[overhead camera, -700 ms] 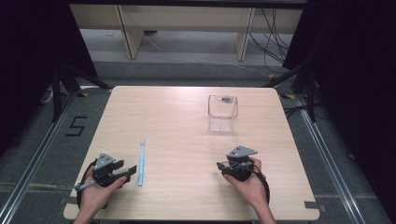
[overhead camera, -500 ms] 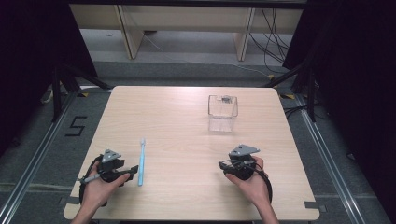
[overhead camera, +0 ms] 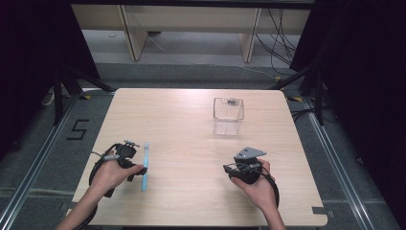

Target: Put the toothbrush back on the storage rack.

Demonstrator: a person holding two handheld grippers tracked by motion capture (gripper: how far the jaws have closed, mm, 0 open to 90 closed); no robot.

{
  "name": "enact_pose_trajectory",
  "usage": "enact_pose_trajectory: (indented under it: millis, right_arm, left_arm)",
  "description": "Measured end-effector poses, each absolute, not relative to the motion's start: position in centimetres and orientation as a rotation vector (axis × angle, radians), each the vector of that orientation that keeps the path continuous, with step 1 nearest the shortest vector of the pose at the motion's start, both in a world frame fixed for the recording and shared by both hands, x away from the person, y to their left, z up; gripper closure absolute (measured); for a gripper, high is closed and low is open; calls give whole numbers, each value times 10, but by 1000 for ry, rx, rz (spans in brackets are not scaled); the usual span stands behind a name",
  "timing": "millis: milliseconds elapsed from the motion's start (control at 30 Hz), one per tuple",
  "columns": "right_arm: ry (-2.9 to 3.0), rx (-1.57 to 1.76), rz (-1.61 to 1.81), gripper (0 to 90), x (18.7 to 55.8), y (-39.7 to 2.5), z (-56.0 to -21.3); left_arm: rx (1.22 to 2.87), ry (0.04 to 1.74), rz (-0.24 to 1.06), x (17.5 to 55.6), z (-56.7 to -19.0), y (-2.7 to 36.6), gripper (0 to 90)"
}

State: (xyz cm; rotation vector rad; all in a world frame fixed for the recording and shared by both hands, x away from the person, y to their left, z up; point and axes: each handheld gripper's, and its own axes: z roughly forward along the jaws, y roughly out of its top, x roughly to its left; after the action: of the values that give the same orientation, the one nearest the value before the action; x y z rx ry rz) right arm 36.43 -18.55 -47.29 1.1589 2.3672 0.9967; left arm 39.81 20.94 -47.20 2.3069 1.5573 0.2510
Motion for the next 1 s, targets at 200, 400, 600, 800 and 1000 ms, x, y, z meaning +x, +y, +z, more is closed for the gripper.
enact_pose_trajectory:
  millis: [200, 400, 600, 800, 1000]
  right_arm:
    - [2380, 1144, 999, 472, 366, -187, -476]
    - [2392, 1130, 1000, 472, 366, -186, -476]
    - [2390, 1176, 1010, 472, 364, -184, -476]
    - [2392, 1145, 1007, 472, 365, -185, -476]
    - [2405, 1140, 1009, 472, 366, -184, -476]
  left_arm:
    - [2363, 1607, 190, 412, -475, 204, 311]
    - [2360, 1682, 133, 418, -475, 196, 323]
    - [2390, 1709, 121, 421, -480, 189, 322]
    - [2419, 1695, 134, 422, -483, 184, 335]
    - [2466, 1671, 130, 422, -483, 180, 364]
